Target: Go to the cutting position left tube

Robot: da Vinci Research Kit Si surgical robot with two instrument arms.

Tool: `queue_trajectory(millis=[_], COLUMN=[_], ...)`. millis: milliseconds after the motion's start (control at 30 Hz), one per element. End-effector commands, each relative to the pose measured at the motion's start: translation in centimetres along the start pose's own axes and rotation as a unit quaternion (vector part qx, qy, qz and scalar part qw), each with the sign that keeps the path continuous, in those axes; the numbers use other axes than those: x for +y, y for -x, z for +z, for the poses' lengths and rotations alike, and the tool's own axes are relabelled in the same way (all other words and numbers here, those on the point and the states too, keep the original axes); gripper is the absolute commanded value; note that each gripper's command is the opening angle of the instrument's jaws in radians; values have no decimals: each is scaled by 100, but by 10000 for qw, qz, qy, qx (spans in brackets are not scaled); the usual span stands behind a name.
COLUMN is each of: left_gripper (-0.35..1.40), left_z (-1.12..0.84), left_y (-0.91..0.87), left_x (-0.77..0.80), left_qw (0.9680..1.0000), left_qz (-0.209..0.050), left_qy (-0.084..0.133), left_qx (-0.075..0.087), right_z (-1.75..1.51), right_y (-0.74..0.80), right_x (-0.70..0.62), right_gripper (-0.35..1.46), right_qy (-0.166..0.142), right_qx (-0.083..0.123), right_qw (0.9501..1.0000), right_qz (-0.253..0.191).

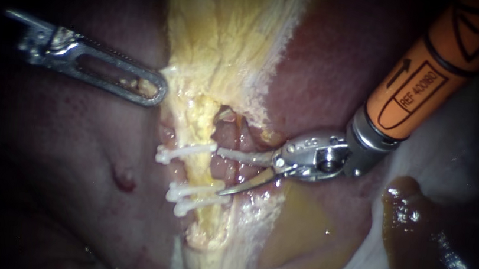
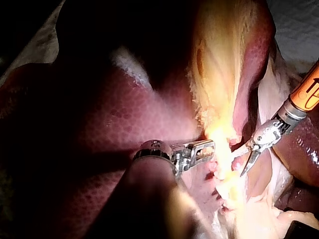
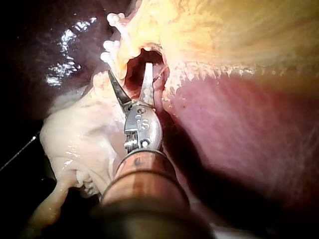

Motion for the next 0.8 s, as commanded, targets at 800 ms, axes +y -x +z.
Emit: queue_trajectory(millis=[800], left_gripper=[-35], left_z=[4], left_y=[2], left_x=[-1], left_qw=[10000], left_qz=[-4], left_qy=[7], left_qx=[-4], right_z=[31], right_y=[-28], right_x=[-10], right_gripper=[138], right_qy=[-708], right_qx=[287], right_qw=[9965], right_qz=[-325])
